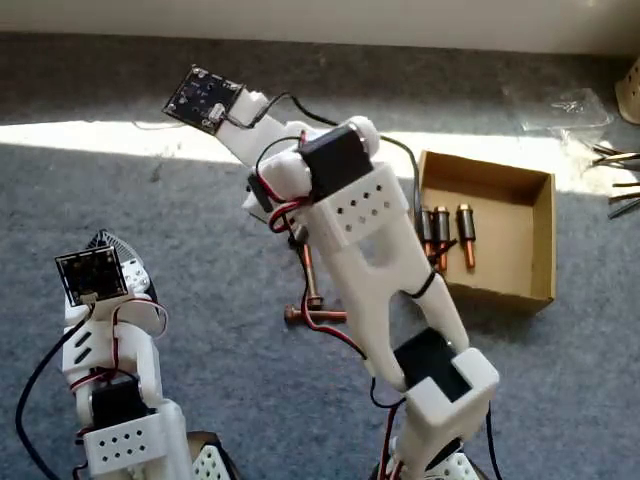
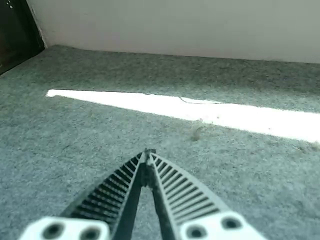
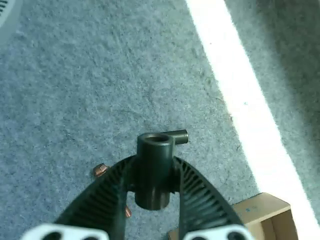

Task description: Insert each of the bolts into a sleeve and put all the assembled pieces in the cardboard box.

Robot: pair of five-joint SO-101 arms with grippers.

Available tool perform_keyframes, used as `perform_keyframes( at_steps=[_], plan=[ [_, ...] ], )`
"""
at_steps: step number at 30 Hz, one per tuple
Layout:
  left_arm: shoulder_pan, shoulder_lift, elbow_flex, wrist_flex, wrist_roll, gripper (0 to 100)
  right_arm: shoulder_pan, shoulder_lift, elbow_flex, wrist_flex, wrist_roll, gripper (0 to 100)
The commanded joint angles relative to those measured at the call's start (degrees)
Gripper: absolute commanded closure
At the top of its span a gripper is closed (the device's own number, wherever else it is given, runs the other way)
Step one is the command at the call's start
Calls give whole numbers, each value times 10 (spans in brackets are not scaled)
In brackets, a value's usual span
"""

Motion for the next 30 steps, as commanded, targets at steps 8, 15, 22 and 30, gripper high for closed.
perform_keyframes(
  at_steps=[8,15,22,30],
  plan=[
    [42,-3,12,-4,1,993,7,-200,110,10,-59,995],
    [97,-5,12,30,0,993,7,-342,270,-6,-62,995],
    [159,-5,12,59,0,993,8,-527,506,-111,-62,995],
    [177,-5,12,69,-52,992,99,-723,809,-332,-62,995]
  ],
)
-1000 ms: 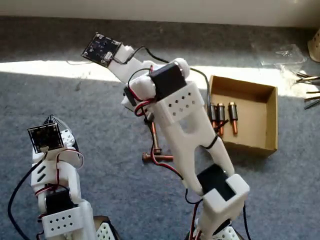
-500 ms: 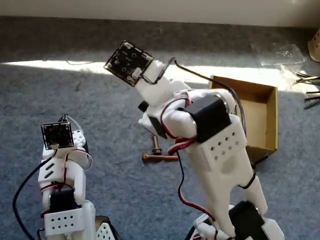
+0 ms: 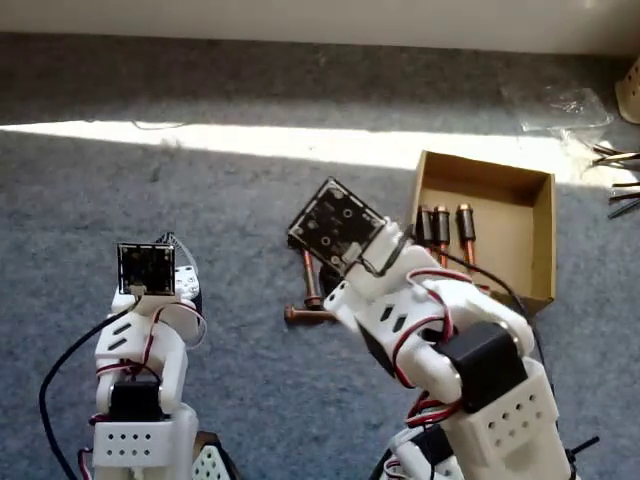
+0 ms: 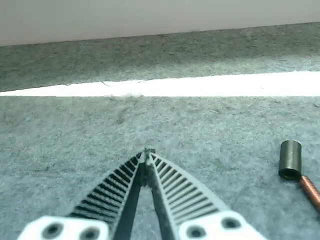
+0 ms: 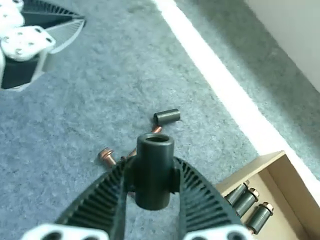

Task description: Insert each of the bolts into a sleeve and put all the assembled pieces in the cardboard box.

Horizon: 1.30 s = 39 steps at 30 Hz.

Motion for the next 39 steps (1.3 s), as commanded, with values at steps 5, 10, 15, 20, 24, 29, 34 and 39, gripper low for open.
perform_keyframes(
  at_steps=[5,10,15,20,24,29,34,39],
  plan=[
    [95,-5,5,55,-125,992,86,-102,189,-145,-5,995],
    [113,-5,4,60,-126,992,89,-131,242,-188,-73,995],
    [138,-2,-17,62,-126,992,118,-177,275,-205,-85,995],
    [209,0,-36,62,-147,992,175,-249,348,-205,-85,995],
    [219,0,-46,61,-164,992,176,-345,440,-240,-85,995],
    [219,1,-78,63,-164,992,176,-473,525,-267,-85,995],
    [244,19,-129,106,-163,992,179,-463,545,-269,-121,995],
    [284,164,-218,120,-163,993,179,-461,549,-269,-138,995]
  ],
)
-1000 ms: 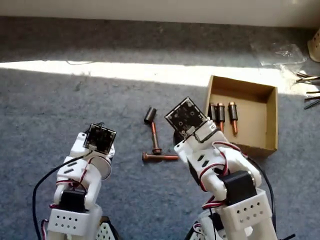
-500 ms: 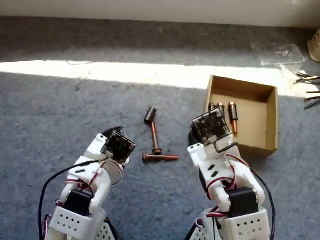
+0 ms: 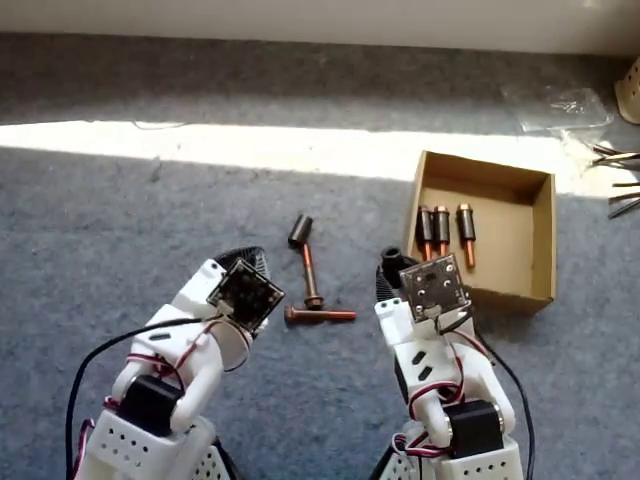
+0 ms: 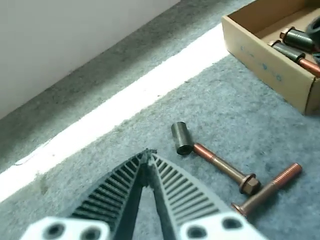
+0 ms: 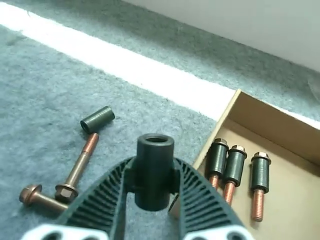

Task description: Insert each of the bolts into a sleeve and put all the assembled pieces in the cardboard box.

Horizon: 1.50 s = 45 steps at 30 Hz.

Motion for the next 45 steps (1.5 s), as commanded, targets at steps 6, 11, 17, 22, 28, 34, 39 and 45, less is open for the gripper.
perform_keyframes(
  at_steps=[6,11,17,22,28,34,39,45],
  plan=[
    [58,351,-203,4,-3,993,6,0,-3,-22,-9,995],
    [65,504,-277,-9,52,993,6,0,-1,-22,-51,995],
    [64,641,-333,-69,181,993,6,0,20,-22,-67,995],
    [67,744,-379,-79,286,993,7,0,20,-22,-68,995],
    [67,848,-432,-78,421,992,7,0,20,-22,-66,995],
    [68,891,-493,-29,429,992,7,0,20,-22,-66,995],
    [74,895,-526,17,445,992,7,0,20,-22,-65,995],
    [99,895,-565,99,535,937,7,0,21,-22,-65,995]
  ],
)
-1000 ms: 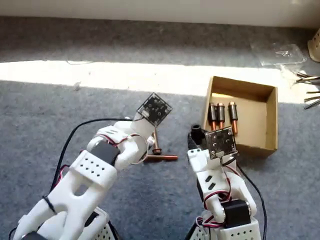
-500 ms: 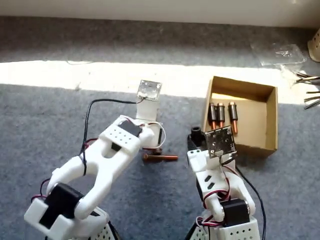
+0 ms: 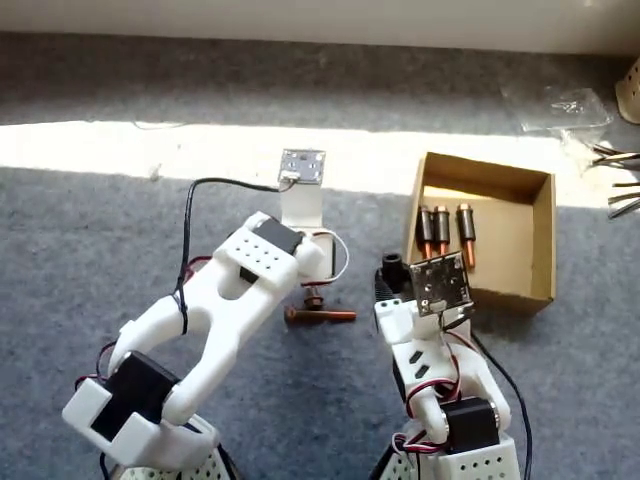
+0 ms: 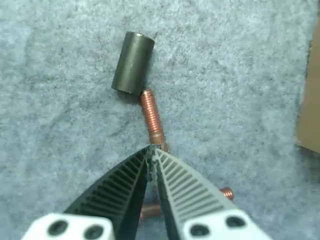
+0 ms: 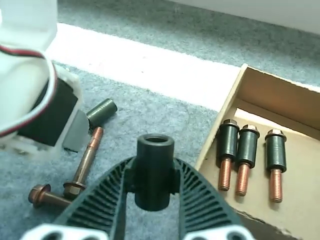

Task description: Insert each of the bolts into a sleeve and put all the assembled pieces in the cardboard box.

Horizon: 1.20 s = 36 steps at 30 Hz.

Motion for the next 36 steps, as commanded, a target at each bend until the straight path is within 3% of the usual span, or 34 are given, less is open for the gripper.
perform_keyframes(
  at_steps=[1,6,16,28,34,36],
  plan=[
    [24,-4,-51,67,55,911,7,0,-8,-22,-2,995],
    [22,-3,-42,77,115,850,7,0,-8,-22,-2,995],
    [19,23,-5,16,117,849,7,0,-8,-22,-2,995],
    [13,103,-50,16,117,851,7,0,-8,-22,-2,995],
    [12,106,-51,12,113,998,7,0,-8,-22,-2,995],
    [12,106,-51,13,113,988,7,0,-8,-22,-2,995]
  ],
)
